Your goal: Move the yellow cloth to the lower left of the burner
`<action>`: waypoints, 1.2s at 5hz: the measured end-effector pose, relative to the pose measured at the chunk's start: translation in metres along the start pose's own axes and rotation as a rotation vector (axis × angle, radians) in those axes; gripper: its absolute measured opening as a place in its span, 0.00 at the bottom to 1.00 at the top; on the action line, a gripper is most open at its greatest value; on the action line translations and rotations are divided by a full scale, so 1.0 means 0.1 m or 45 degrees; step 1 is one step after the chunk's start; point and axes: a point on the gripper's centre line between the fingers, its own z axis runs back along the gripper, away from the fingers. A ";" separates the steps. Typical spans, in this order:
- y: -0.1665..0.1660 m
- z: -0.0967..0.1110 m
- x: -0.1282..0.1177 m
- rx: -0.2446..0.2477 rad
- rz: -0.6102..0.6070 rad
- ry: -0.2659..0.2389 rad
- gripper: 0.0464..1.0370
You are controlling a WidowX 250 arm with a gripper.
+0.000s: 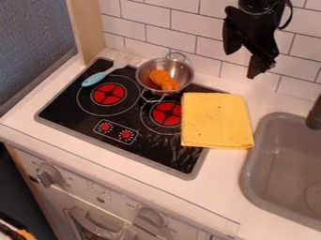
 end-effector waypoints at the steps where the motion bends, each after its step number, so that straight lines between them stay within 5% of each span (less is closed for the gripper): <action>1: -0.06 -0.15 -0.08 -0.024 -0.006 0.051 0.96; 4: -0.51 -0.42 -0.54 -0.217 -0.001 0.228 0.96; 6: -0.50 -0.54 -0.82 -0.207 0.040 0.325 0.96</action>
